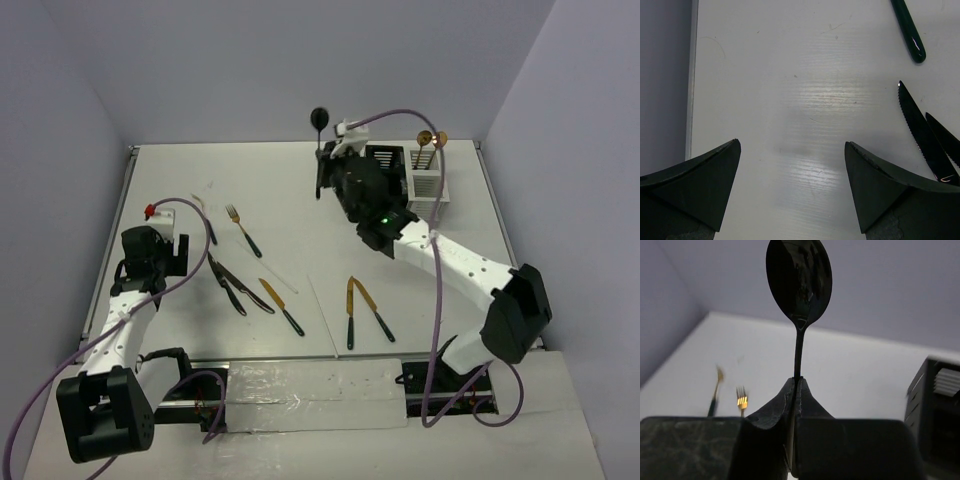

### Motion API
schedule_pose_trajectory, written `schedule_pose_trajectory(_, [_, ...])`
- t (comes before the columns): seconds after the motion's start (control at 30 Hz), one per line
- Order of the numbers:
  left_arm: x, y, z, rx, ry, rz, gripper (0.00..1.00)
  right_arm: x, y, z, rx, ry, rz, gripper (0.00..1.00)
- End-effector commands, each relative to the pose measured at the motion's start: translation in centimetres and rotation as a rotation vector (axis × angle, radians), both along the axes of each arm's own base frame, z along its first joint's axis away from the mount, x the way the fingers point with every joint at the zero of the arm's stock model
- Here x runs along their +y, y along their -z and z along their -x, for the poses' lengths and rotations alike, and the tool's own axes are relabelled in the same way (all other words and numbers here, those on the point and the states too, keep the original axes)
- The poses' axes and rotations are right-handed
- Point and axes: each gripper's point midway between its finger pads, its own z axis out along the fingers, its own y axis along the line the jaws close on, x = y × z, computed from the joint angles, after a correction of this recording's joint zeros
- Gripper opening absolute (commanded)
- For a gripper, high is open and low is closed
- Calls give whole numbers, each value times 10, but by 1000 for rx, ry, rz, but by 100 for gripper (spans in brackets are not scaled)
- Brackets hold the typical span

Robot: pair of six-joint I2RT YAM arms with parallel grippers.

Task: Sort the eating utensils into containers

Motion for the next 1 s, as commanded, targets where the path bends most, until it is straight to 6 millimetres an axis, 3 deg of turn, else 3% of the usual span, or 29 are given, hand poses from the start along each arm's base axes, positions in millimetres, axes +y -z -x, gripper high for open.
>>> schedule_pose_trajectory(0.0, [5,-18,-8,-74,-20,-11,95,-76,-79,-31,-311,241,-43,0])
schedule_pose_trajectory(0.1, [6,-18,-7,-73,-23,-14,95,-124,-95,-54,-370,362,-106,0])
schedule_pose_trajectory(0.13, [7,-19,-8,-73,-27,-17,95,-157,-96,-67,-382,431,-112,0])
schedule_pose_trajectory(0.2, [8,-20,-8,-77,-32,-20,95,-186,-96,-85,-402,511,-138,0])
schedule_pose_trajectory(0.23, [9,-21,-9,-77,-37,-22,95,-213,-95,-93,-404,591,-134,0])
schedule_pose_trajectory(0.33, [11,-23,-11,-84,-48,-31,95,-256,-79,-118,-393,731,-113,0])
schedule_pose_trajectory(0.57, [16,-20,-11,-66,-74,-43,95,-296,-18,-163,-322,824,-55,0])
schedule_pose_trajectory(0.77, [18,-12,-12,-32,-82,-44,94,-311,18,-172,-278,851,-3,0])
schedule_pose_trajectory(0.97, [19,-13,-12,-37,-87,-47,95,-310,61,-183,-196,830,97,0])
